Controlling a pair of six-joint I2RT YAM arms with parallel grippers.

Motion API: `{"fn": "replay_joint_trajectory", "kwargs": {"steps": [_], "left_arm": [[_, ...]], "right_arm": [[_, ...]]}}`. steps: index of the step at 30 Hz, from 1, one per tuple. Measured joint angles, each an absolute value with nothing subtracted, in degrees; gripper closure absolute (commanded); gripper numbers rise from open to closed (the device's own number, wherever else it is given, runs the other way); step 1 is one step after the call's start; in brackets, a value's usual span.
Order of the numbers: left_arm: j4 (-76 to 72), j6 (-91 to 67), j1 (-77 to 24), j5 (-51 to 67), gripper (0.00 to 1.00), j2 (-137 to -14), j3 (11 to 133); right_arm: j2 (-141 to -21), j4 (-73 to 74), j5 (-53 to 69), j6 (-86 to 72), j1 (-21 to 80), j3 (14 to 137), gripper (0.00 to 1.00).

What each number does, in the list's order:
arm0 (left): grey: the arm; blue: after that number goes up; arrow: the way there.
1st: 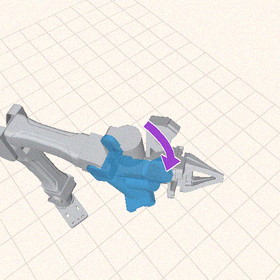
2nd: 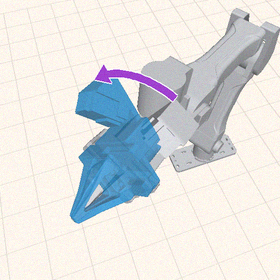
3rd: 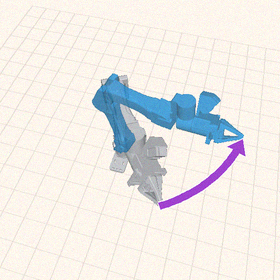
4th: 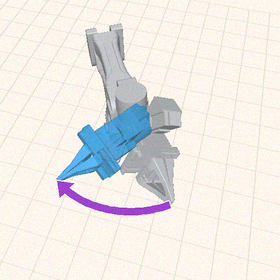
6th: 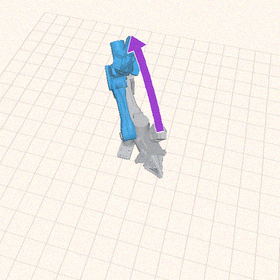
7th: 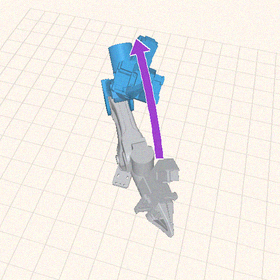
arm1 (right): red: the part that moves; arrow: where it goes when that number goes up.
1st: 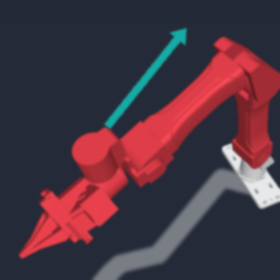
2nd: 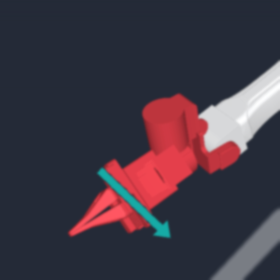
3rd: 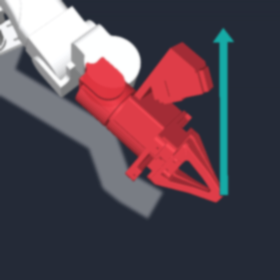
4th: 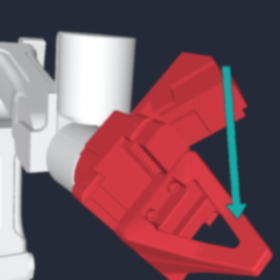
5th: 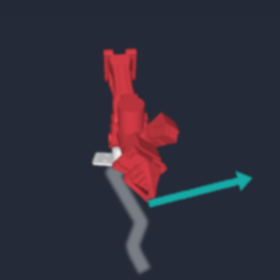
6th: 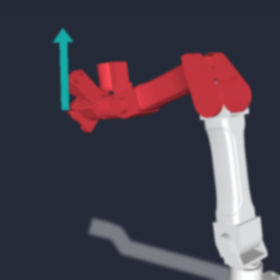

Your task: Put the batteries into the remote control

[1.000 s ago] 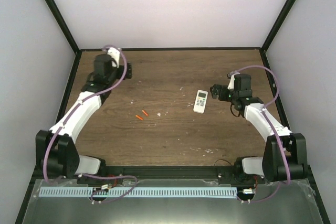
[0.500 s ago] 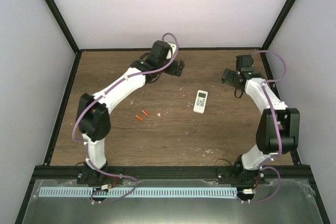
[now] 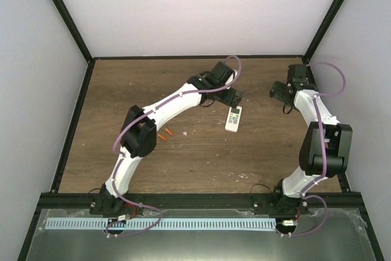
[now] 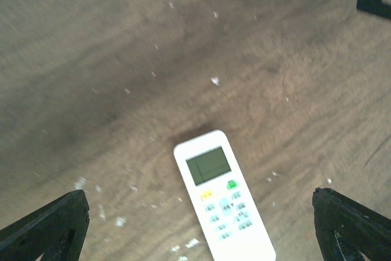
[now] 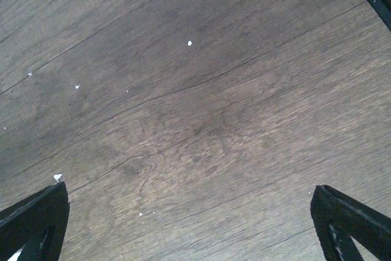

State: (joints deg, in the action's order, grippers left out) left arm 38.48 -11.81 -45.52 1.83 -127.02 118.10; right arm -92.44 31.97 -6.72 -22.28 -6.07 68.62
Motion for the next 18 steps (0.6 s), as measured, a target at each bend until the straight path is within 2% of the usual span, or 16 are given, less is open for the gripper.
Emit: {"fn": "replay_joint_trajectory", "kwargs": {"steps": [18], "left_arm": [[39.7,-18.8,-48.9,-1.7,0.00,-132.6,117.1]], "right_arm": [[-92.6,32.1,-8.4,-25.9,-6.2,65.7,0.00]]}}
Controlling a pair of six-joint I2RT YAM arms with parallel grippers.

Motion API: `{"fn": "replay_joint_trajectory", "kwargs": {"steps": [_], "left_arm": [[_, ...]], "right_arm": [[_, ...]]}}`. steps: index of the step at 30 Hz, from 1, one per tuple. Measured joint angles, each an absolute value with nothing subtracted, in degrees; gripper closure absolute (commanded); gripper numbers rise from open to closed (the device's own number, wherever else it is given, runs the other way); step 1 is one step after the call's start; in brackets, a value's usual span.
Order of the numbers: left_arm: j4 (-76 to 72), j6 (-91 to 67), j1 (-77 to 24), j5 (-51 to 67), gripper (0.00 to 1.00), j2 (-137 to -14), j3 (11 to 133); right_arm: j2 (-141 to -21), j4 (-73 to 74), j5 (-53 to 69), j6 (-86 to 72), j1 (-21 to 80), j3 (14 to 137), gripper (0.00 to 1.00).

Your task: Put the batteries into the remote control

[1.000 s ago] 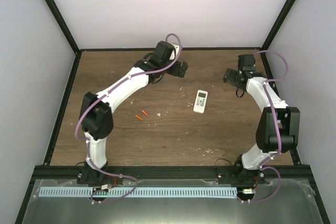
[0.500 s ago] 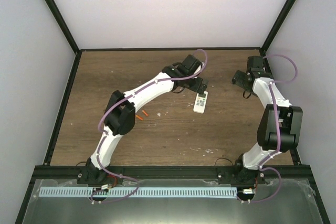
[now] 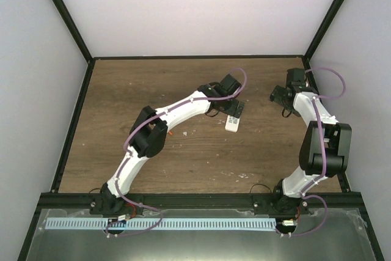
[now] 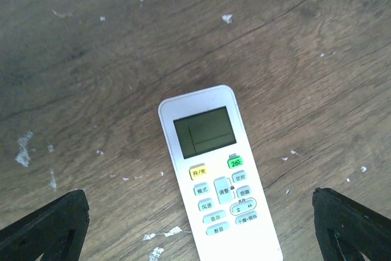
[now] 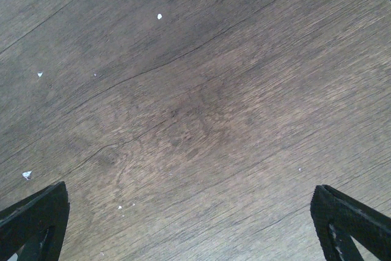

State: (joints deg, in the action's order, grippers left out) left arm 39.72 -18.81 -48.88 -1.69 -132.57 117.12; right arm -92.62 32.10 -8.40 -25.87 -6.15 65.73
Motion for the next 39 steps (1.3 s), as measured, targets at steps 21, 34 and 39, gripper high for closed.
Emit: {"fn": "replay_joint_trajectory", "kwargs": {"steps": [21,34,39], "left_arm": [[40.6,-20.9,-53.4,-8.6,0.00,-138.6,117.1],[41.5,-20.8,-54.7,-9.3,0.19,-141.4,119.4],[41.5,-20.0,-54.6,-10.8,0.36,-142.2,120.3]], "right_arm": [[-89.6,30.6,-6.8,-24.4,-6.2,61.3,0.00],[-86.7,30.4,-6.4,-22.9,-6.2,59.1,0.00],[-86.5,30.4,-5.9,-22.7,-6.2,59.1,0.00]]}}
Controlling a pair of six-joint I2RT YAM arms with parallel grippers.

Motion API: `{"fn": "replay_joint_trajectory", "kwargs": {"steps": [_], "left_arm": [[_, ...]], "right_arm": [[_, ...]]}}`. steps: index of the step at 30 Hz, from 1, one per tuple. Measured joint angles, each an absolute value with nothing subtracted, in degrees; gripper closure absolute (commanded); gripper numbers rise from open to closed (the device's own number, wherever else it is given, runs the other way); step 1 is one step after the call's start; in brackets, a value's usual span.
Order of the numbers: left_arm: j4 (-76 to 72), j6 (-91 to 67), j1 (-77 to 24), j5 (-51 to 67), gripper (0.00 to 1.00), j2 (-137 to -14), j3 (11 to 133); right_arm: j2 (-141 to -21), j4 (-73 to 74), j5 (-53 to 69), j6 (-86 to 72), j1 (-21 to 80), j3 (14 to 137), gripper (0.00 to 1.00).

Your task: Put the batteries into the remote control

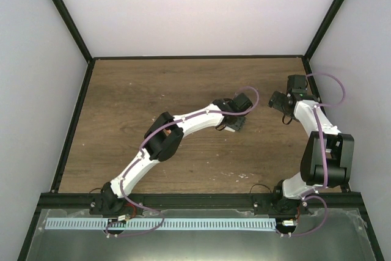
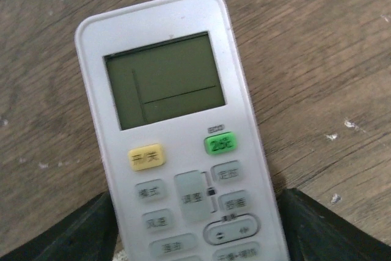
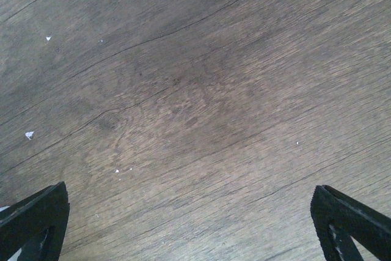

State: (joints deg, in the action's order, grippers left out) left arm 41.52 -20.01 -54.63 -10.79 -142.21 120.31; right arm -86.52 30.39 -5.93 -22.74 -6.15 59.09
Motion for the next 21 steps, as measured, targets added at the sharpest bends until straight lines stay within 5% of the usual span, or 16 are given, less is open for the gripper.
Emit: {"fn": "replay_joint_trajectory", "kwargs": {"steps": [7,14,21], "left_arm": [[41.3,-18.7,-54.6,-10.0,0.62,-142.4,120.8],[40.4,-18.2,-54.1,-8.9,0.69,-141.8,119.4],[36.4,-17.5,-50.3,-8.8,0.73,-130.9,101.2]], "right_arm": [[-86.3,30.4,-5.3,-22.1,-6.2,59.1,0.00],[-84.5,29.3,-2.9,-20.4,-6.2,57.2,0.00],[-82.6,28.7,-0.4,-19.9,-6.2,55.0,0.00]]}}
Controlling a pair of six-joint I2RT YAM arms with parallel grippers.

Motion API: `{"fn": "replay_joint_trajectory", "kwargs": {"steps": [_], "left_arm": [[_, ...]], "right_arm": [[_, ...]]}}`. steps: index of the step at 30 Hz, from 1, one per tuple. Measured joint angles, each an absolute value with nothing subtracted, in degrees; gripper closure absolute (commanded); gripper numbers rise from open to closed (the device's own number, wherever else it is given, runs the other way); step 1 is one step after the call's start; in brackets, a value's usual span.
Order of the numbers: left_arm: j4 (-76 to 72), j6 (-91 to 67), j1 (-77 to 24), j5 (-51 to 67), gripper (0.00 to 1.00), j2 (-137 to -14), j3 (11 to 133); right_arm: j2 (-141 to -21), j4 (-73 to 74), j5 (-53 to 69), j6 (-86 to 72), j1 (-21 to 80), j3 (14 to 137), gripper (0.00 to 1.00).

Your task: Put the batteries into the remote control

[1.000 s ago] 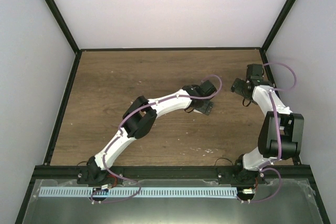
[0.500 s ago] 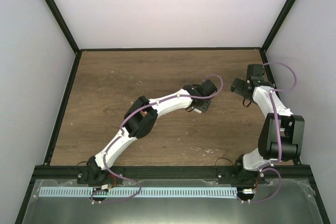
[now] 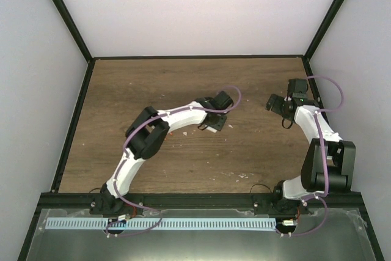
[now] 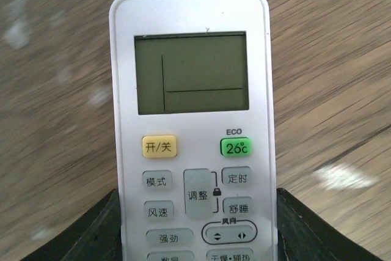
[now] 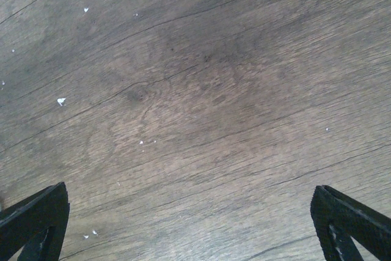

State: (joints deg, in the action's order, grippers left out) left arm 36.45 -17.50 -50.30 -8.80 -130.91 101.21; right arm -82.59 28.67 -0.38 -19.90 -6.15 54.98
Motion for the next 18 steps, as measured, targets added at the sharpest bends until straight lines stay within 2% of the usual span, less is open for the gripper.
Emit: {"fn": "replay_joint_trajectory", "kwargs": {"steps": [7,11,18], "left_arm": [[34.7,-16.4,-47.4,-7.3,0.72,-119.7,84.8],[33.2,-16.0,-46.9,-4.9,0.58,-116.1,79.5],[31.8,-14.1,-44.6,-1.1,0.41,-114.5,77.1]], "right_arm": [[-82.6,27.9,1.5,-19.1,-6.2,54.9,0.00],[-82.6,27.8,2.1,-18.9,-6.2,54.9,0.00],[-83.7,27.9,2.6,-18.7,-6.2,55.6,0.00]]}}
